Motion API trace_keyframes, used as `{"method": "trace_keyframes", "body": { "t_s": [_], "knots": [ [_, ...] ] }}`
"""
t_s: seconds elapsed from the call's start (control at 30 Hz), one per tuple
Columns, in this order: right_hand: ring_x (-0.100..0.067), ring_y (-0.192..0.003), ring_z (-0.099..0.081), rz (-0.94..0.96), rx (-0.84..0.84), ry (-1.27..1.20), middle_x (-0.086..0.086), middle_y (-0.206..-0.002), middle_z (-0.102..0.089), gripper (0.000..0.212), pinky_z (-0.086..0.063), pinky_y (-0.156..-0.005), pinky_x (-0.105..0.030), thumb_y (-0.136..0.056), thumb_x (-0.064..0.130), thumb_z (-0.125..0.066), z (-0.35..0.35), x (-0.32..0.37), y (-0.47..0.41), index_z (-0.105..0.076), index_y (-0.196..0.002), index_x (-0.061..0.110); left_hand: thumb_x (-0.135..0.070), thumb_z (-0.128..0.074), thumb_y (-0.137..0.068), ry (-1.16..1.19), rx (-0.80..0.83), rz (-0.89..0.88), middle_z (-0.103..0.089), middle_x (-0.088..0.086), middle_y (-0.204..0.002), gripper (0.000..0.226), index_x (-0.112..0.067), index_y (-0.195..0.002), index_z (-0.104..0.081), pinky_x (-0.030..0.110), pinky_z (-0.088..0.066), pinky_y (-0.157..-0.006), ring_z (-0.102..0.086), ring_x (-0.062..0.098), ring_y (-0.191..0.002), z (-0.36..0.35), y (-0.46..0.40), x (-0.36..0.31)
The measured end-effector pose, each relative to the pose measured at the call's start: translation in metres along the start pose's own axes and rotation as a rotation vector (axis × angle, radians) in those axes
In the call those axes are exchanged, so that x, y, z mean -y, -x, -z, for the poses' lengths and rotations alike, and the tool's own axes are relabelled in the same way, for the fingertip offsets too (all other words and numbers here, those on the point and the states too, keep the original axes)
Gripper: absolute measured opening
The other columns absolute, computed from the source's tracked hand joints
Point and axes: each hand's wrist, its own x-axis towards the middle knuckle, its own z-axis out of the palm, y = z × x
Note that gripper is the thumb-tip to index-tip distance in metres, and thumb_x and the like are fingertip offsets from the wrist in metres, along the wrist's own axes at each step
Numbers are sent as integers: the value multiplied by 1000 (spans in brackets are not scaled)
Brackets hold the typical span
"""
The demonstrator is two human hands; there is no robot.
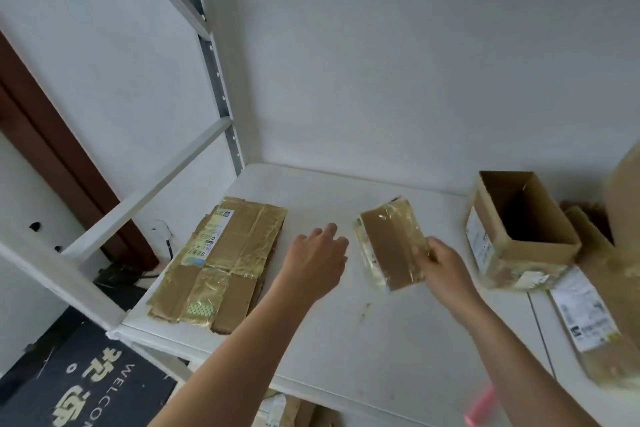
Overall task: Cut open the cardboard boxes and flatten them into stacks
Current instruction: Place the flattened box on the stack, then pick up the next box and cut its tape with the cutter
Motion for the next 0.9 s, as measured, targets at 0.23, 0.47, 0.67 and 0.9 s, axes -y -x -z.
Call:
{"method": "trace_keyframes", "body": {
  "t_s": [0.23, 0.47, 0.67, 0.9],
  "knots": [
    [-25, -85, -65, -629, 54, -806, -15, -102, -68, 21, -56, -58, -33, -104, 12, -42, -8, -14, 86, -62, -108, 6, -35, -39, -104, 145, 76, -2, -39, 1, -147, 39, -23, -140, -46, 40, -47, -98, -49, 22, -127, 22, 37, -24],
    [-28, -68, -72, -544, 141, -229, -16, -89, -72, 31, -60, -58, -38, -104, 27, -46, -6, -36, 122, -62, -98, 1, -40, -42, -103, 356, 198, -69, -32, -12, -154, 43, -31, -145, -43, 35, -50, -91, -53, 18, -124, 4, 57, -57],
    [-15, -115, -55, -266, -26, 752, -1, -133, -49, 47, -48, -81, -28, -98, 21, -49, 45, -70, 134, -42, -143, 31, -43, -48, -99, 361, 208, -79, -25, -16, -151, 46, -32, -143, -41, 41, -53, -88, -55, 21, -118, -17, 61, -86],
    [-19, -78, -62, 42, 33, 1048, 1, -85, -57, 29, -28, -41, -23, -62, 8, -84, 61, -106, 138, -72, -82, 24, -47, -43, -100, 359, 218, -49, -21, -15, -150, 47, -32, -144, -36, 42, -56, -80, -60, 21, -107, -26, 62, -98]
  ]
}}
